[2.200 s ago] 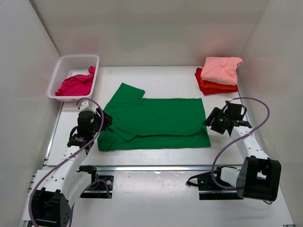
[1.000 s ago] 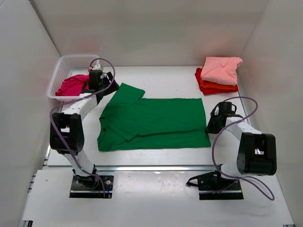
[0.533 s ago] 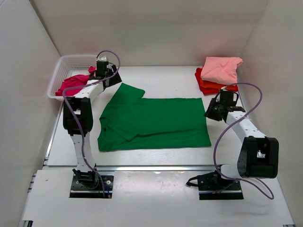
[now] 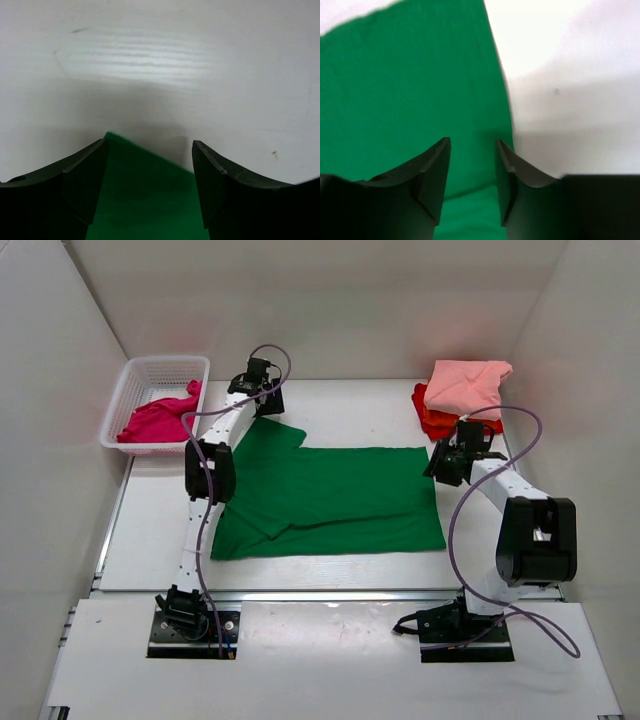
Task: Fold and stack the t-shirts
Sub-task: Grap the side of the flattened tshirt furthest away from the robot with both arms
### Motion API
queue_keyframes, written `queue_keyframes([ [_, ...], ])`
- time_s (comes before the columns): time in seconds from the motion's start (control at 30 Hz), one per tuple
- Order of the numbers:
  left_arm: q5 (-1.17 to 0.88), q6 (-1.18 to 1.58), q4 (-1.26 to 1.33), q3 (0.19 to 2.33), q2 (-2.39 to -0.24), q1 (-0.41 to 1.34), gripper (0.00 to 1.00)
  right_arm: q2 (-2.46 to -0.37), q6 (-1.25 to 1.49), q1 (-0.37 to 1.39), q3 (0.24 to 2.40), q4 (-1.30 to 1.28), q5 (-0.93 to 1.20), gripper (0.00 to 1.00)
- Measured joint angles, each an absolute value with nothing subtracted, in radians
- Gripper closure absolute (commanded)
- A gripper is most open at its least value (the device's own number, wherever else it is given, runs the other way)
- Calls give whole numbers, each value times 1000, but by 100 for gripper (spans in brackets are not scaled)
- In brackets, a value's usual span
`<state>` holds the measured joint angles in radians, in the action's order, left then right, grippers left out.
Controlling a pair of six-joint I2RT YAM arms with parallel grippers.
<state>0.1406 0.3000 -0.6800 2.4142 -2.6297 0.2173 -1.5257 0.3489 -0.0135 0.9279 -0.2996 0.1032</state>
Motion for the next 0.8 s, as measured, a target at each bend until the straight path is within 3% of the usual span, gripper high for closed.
queue_keyframes([
  [0.1,109,304,-751,2550,-2706,214,28,-1602,348,-14,997,-299,107,51],
  [0.2,90,303,-782,2530,-2695,197,27,-1677,344,-13,1074,-289,107,51],
  [0.23,91,302,-783,2506,-2680,193,37,-1695,345,-13,1093,-287,107,51],
  [0.3,104,293,-792,2455,-2651,188,40,-1728,347,-13,1126,-280,110,51],
  [0.4,118,281,-807,2432,-2635,184,19,-1737,350,-11,1138,-276,110,51],
  [0.47,132,274,-810,2433,-2635,189,14,-1737,352,-11,1140,-272,110,51],
  [0.8,197,270,-725,2174,-2493,206,10,-1826,331,-9,1233,-287,66,47],
])
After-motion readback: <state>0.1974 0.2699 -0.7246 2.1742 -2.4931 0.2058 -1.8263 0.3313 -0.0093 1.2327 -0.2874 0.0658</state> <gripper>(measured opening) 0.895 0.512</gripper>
